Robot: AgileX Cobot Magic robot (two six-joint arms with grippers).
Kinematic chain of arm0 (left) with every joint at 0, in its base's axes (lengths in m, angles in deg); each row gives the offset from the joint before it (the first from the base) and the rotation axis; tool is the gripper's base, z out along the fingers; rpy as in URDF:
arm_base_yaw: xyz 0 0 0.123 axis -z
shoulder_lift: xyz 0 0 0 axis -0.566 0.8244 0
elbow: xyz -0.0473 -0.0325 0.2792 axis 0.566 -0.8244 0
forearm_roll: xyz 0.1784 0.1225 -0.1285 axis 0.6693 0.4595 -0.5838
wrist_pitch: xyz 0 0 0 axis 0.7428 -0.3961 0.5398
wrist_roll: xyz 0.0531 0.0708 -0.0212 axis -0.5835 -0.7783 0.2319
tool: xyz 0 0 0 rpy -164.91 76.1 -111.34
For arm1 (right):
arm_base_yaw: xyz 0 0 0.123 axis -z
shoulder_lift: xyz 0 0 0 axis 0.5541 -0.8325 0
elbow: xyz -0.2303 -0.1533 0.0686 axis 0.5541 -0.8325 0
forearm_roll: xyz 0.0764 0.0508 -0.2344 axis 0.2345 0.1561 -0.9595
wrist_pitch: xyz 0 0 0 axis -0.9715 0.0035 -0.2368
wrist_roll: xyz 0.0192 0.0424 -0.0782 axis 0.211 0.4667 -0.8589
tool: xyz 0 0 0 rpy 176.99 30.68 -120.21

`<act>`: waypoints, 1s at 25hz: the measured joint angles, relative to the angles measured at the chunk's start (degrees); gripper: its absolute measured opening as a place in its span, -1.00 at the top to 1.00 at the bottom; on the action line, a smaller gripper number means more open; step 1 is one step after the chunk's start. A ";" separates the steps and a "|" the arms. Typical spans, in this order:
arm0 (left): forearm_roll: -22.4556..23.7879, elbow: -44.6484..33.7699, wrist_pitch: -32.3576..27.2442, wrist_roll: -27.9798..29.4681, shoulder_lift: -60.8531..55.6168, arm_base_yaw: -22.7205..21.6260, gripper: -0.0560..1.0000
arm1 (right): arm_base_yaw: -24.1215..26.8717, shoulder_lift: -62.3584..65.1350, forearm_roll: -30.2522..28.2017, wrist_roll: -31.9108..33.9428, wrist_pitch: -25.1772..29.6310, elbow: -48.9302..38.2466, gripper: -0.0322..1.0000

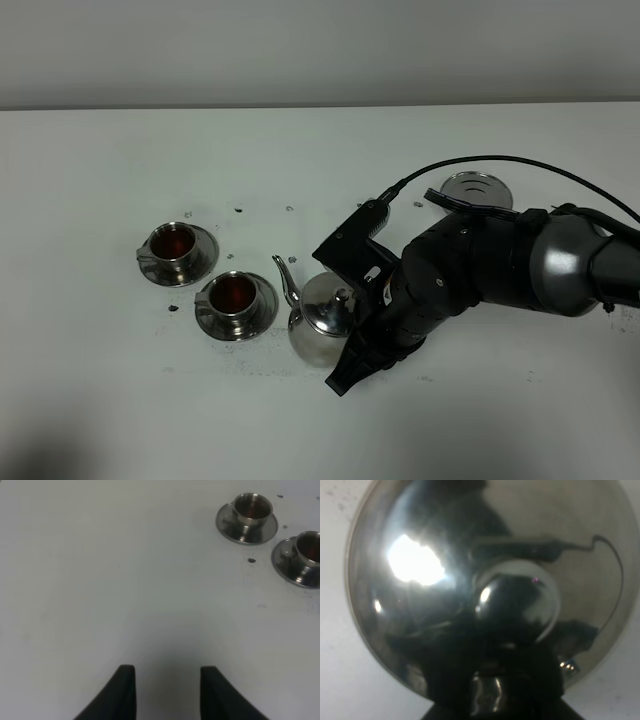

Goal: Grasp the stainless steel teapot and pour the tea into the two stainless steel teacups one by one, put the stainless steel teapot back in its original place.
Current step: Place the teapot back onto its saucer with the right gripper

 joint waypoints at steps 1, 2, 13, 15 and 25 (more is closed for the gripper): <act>0.00 0.00 0.00 0.00 0.00 0.00 0.21 | 0.00 -0.22 0.00 0.06 -0.13 0.00 0.60; 0.00 0.00 0.00 0.00 0.00 0.00 0.21 | 0.00 -0.22 0.00 0.06 -0.13 0.06 0.60; 0.00 0.00 0.00 0.00 0.00 0.00 0.21 | 8.79 1.49 -7.64 2.85 16.79 16.52 0.60; 0.00 0.00 0.00 0.00 0.00 0.00 0.21 | 12.24 1.49 -8.59 2.85 17.86 18.91 0.60; 0.00 0.00 0.00 0.00 0.00 0.00 0.21 | 25.58 -5.15 -9.01 2.96 18.33 27.72 0.60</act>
